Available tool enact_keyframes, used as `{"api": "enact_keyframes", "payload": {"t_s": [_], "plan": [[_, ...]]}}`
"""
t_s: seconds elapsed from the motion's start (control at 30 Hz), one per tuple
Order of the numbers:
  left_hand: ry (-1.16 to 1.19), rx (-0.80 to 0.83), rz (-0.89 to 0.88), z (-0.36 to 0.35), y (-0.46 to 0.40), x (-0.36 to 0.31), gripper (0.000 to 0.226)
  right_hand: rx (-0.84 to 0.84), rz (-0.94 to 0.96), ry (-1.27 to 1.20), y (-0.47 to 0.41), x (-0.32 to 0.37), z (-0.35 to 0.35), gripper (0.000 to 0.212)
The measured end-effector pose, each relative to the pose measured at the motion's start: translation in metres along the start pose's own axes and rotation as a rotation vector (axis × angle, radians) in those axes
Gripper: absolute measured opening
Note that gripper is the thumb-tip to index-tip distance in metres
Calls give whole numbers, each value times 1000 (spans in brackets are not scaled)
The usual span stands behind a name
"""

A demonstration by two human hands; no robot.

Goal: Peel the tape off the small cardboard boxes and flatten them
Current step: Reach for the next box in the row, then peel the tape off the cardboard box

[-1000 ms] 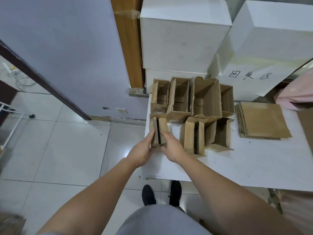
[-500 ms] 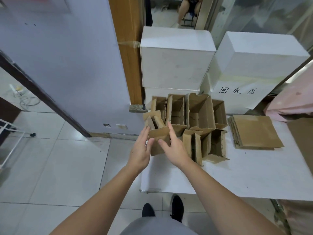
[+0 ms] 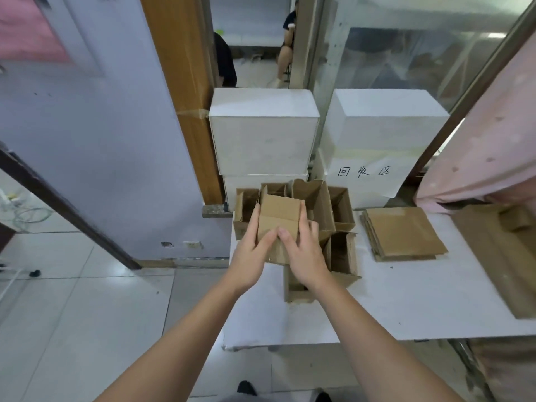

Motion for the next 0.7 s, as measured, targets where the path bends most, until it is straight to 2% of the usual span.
{"api": "enact_keyframes", "payload": {"t_s": [0.13, 0.27, 0.5, 0.7], "plan": [[18, 55, -31, -50, -4, -21, 71, -34, -1, -71, 2, 1, 52, 74], [44, 31, -50, -115, -11, -42, 62, -38, 5, -90, 12, -18, 108, 76], [43, 87, -63, -256, -15, -54, 61, -80, -4, -110, 41, -75, 227, 73], [4, 142, -28, -335, -30, -40, 62, -133, -61, -118, 56, -129, 291, 69]]}}
Point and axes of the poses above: each hand's wrist, its own y-axis away from the middle knuckle, its own z-axis out of the back of the hand, x = y × z, the point moved 10 cm from there along -y, towards the middle knuckle, and after that the axes turned 5 degrees about z, right-handed, at the moved point
